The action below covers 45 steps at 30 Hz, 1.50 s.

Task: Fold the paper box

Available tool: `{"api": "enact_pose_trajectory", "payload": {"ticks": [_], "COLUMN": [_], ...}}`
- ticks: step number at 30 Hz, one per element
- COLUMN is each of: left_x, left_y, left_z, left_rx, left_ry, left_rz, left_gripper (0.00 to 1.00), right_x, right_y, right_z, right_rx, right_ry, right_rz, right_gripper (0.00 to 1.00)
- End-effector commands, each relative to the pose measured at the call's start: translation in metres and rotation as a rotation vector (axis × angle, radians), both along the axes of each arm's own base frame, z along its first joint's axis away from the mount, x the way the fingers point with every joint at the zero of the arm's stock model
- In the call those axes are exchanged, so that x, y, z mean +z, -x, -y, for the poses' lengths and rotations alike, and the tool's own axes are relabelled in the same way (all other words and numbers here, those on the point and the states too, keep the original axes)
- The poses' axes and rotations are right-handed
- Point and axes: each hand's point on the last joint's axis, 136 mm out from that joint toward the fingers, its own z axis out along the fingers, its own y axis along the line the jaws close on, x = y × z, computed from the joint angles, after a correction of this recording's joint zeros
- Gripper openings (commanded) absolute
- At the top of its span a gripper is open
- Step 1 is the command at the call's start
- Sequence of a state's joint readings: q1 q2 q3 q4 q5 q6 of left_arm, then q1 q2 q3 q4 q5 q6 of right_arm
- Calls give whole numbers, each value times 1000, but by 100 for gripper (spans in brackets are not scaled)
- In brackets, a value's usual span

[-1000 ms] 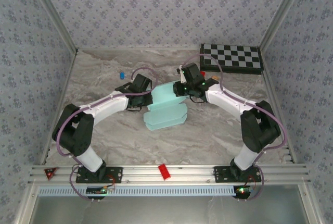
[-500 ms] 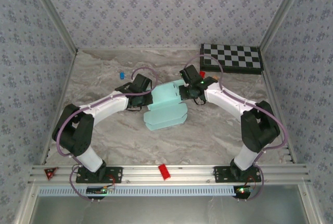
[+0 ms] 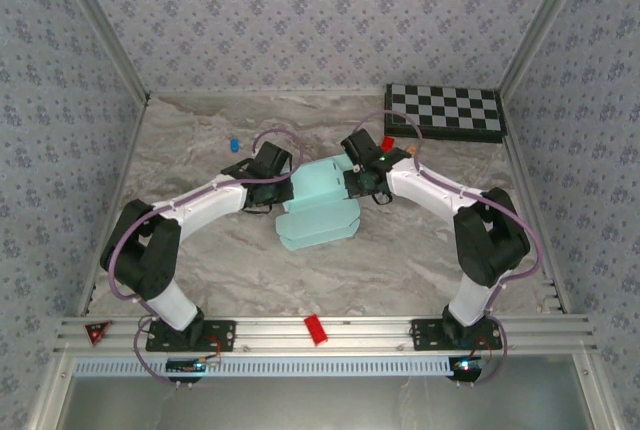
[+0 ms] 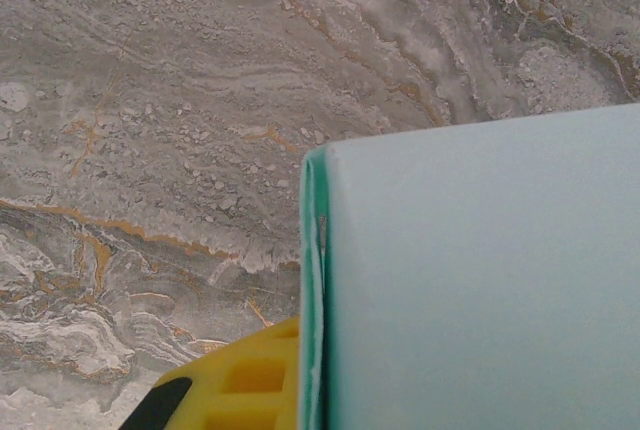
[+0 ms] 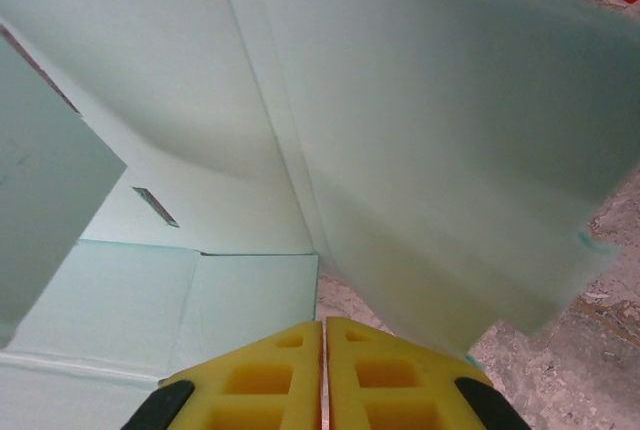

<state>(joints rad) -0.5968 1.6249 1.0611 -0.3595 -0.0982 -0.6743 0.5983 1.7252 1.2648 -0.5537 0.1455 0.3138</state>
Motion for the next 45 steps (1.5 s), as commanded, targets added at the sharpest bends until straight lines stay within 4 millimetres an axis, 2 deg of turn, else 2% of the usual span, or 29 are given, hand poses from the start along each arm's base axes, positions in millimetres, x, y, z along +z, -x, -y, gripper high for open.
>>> {"api": "enact_pose_trajectory", "payload": {"ticks": [1, 9, 18, 20, 25, 38, 45], "left_x": [14, 13, 15, 15, 15, 17, 16], "left_y": [-3, -2, -4, -4, -4, -6, -7], "left_z": [3, 5, 8, 8, 10, 19, 19], "left_rx": [-5, -7, -12, -13, -16, -40, -24], "left_ry": [19, 27, 41, 42, 48, 88, 96], "left_rz": [36, 33, 38, 36, 37, 42, 48], "left_gripper": [0, 0, 0, 0, 0, 0, 0], "right_x": [-2, 8, 21, 12, 18, 17, 26], "right_y": [1, -3, -8, 0, -2, 1, 3], "right_z": [-8, -25, -34, -34, -40, -56, -57], "right_rx": [22, 51, 76, 88, 108, 165, 195], "right_ry": [-35, -214, -308, -316, -348, -396, -385], "right_rz": [-26, 0, 20, -3, 7, -18, 19], "right_gripper": [10, 10, 10, 10, 10, 9, 10]}}
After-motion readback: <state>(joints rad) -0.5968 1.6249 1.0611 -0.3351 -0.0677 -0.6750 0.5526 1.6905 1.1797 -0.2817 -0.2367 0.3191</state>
